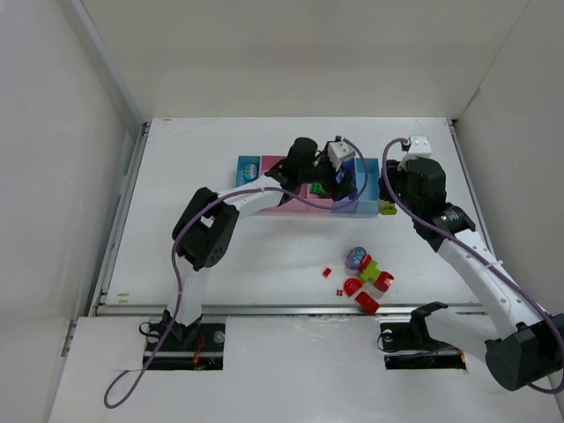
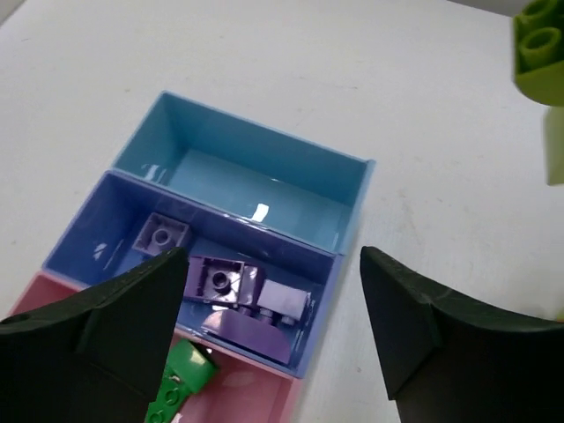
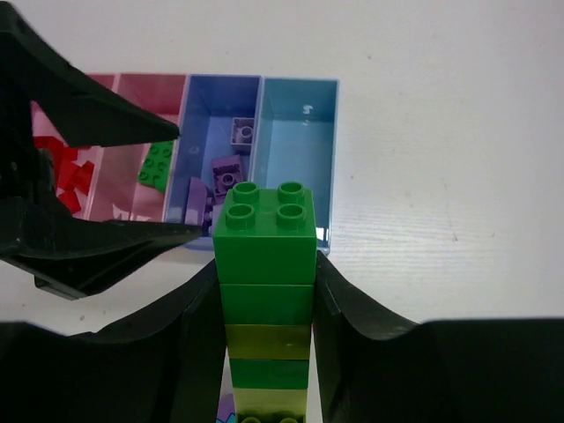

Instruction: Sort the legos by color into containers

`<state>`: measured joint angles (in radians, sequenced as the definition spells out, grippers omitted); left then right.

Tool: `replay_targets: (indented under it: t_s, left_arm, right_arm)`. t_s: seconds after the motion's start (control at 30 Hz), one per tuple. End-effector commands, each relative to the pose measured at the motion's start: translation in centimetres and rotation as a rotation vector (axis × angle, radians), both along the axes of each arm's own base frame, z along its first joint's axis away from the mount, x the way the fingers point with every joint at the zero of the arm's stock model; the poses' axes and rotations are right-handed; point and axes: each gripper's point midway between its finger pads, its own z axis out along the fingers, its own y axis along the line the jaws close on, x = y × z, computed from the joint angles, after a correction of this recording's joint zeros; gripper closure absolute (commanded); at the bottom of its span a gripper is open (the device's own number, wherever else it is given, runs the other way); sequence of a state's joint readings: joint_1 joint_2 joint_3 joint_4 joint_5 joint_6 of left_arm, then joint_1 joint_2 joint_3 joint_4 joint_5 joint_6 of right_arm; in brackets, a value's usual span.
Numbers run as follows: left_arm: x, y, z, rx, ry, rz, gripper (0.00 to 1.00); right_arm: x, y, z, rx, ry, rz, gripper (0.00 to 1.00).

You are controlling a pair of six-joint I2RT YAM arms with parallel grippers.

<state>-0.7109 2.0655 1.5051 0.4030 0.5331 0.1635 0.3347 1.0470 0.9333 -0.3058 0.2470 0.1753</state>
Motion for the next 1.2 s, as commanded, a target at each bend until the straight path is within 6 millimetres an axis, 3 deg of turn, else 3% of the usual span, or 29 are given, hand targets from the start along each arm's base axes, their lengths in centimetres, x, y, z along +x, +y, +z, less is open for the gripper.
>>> replay_targets:
  t_s: [0.0, 0.03, 0.07, 0.13, 0.17, 0.2, 0.27, 0.33, 0.47, 0.5, 0.57, 0.6, 0.7, 0.73, 0.77, 0.9, 1.03, 1.13, 1.17]
  left_arm:
    - [-1.5, 0.3, 6.2, -0.098, -0.075, -0.188, 0.25]
    - [-2.5, 0.7, 7.5, -0.101, -0.108, -0.267, 0.27]
    - [-4.8, 1.8, 7.9, -0.107, -0.067, -0.42, 0.29]
    - [-7.5, 2.9, 8.6, -0.111, -0.084, -0.568, 0.29]
    - [-9.0, 4.4, 9.1, -0.094, -0.057, -0.611, 0.29]
    - [-10.1, 5.0, 9.6, -0.092, -0.192, -0.695, 0.26]
    - [-12.5, 7.0, 9.6, -0.039, -0.238, -0.749, 0.16]
    - [-13.2, 7.7, 10.0, -0.018, -0.345, -0.78, 0.11]
    - [-14.9, 8.3, 11.9, -0.059, -0.29, -0.786, 0.05]
    - [-15.3, 8.5, 12.9, -0.075, -0.302, -0.79, 0.0]
    - [-16.2, 8.3, 13.5, -0.105, -0.297, -0.804, 0.0]
    - [-16.6, 8.4, 13.8, -0.113, -0.215, -0.781, 0.0]
    - [-15.9, 7.9, 15.1, -0.149, -0.237, -0.68, 0.0]
    - [-15.9, 7.8, 17.1, -0.194, -0.262, -0.647, 0.0]
    - [-15.7, 7.9, 16.0, -0.19, -0.246, -0.613, 0.0]
    - [-16.7, 7.6, 16.0, -0.198, -0.256, -0.624, 0.08]
    - [-16.9, 7.7, 14.9, -0.193, -0.211, -0.62, 0.22]
    - [-17.1, 7.8, 15.2, -0.215, -0.198, -0.613, 0.37]
    - [-17.1, 7.7, 15.5, -0.222, -0.201, -0.612, 0.38]
  right_arm:
    - [0.6, 1.6, 5.6, -0.004, -0.171, 0.127, 1.0]
    - [0.1, 2.1, 5.9, -0.018, -0.191, 0.176, 1.0]
    - [-0.2, 2.5, 6.3, -0.07, -0.213, 0.243, 1.0]
    - [-1.2, 4.5, 6.9, -0.09, -0.262, 0.403, 1.0]
    - [-2.0, 4.9, 7.0, -0.137, -0.292, 0.467, 1.0]
    - [-2.5, 5.6, 7.4, -0.152, -0.315, 0.526, 1.0]
    - [-4.5, 7.6, 8.1, -0.153, -0.372, 0.693, 1.0]
    - [-6.7, 9.5, 8.6, -0.155, -0.433, 0.862, 0.99]
    - [-9.8, 12.0, 9.2, -0.157, -0.535, 1.098, 0.97]
    - [-9.6, 12.3, 9.2, -0.155, -0.538, 1.107, 0.97]
    - [-9.8, 12.9, 9.3, -0.139, -0.532, 1.128, 0.97]
    - [-9.9, 13.4, 9.9, -0.139, -0.549, 1.141, 0.97]
    - [-10.3, 14.8, 10.7, -0.103, -0.557, 1.185, 0.97]
    - [-10.2, 15.3, 11.1, -0.096, -0.578, 1.193, 0.97]
    - [-10.5, 15.7, 11.5, -0.087, -0.592, 1.203, 0.97]
    - [-10.8, 16.4, 12.4, -0.076, -0.614, 1.186, 0.97]
    - [-11.8, 17.2, 13.1, -0.051, -0.634, 1.208, 0.97]
    - [-12.1, 17.6, 12.8, -0.032, -0.624, 1.214, 0.97]
    - [-12.2, 17.7, 12.8, -0.031, -0.624, 1.214, 0.97]
